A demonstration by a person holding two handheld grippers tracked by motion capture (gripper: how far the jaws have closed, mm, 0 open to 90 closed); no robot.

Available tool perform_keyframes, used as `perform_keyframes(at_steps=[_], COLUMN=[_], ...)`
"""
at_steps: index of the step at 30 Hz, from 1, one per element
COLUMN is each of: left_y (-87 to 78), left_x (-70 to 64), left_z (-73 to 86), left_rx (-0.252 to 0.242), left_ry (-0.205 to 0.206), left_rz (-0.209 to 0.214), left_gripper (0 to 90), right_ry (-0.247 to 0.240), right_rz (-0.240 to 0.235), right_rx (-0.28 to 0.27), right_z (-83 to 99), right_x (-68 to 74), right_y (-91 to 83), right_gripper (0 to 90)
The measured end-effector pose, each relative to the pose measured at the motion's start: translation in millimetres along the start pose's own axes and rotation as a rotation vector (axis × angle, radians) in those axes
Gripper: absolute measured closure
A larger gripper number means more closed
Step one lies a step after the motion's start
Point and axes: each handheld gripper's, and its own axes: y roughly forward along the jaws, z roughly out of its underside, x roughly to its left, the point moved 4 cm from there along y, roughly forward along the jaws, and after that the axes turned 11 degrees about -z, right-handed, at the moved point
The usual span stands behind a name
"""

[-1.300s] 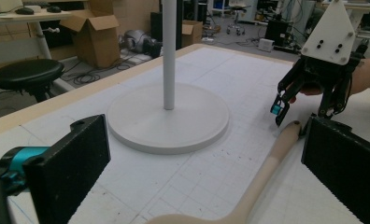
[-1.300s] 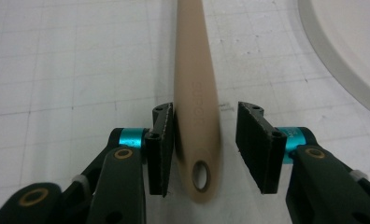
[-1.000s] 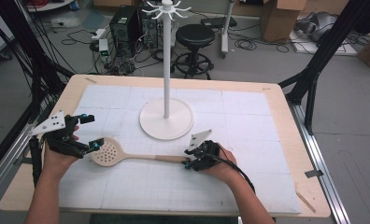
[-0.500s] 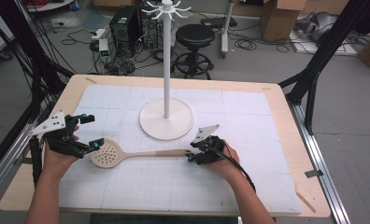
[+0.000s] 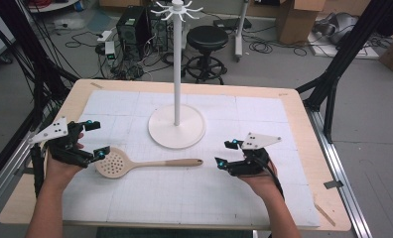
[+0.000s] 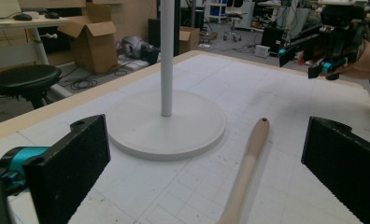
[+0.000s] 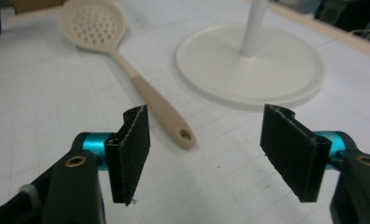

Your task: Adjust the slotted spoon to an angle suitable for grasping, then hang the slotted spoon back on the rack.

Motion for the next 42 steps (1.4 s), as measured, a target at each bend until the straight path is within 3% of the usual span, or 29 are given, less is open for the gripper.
perform_keyframes(at_steps=[4,8,10,22,42], left_y=[0.5,1.1,1.4,2.5,4.2], left_x=[-1.2,-2.0,-1.9,-5.8,-10.6], left_z=[-1.0,-1.0,-0.8,-1.6,-6.8], left_rx=[-0.003,-0.004,-0.003,-0.001,-0.005], left_ry=[0.005,0.004,0.002,0.004,0.016], left_rz=[0.008,0.019,0.021,0.042,0.066], left_gripper=[1.7,1.7,1.7,1.7,1.7], right_ry=[0.003,0.042,0.046,0.059,0.074], right_rz=[0.026,0.065,0.079,0.105,0.110], right_rx=[-0.068,-0.149,-0.164,-0.208,-0.195], right_z=[-4.6,-6.7,-6.9,-8.3,-5.8], right_x=[-2.2,-9.6,-11.8,-13.4,-16.8], right_y=[-11.2,-23.2,-24.9,-29.3,-29.4], right_gripper=[28.5,23.5,20.6,14.2,11.2])
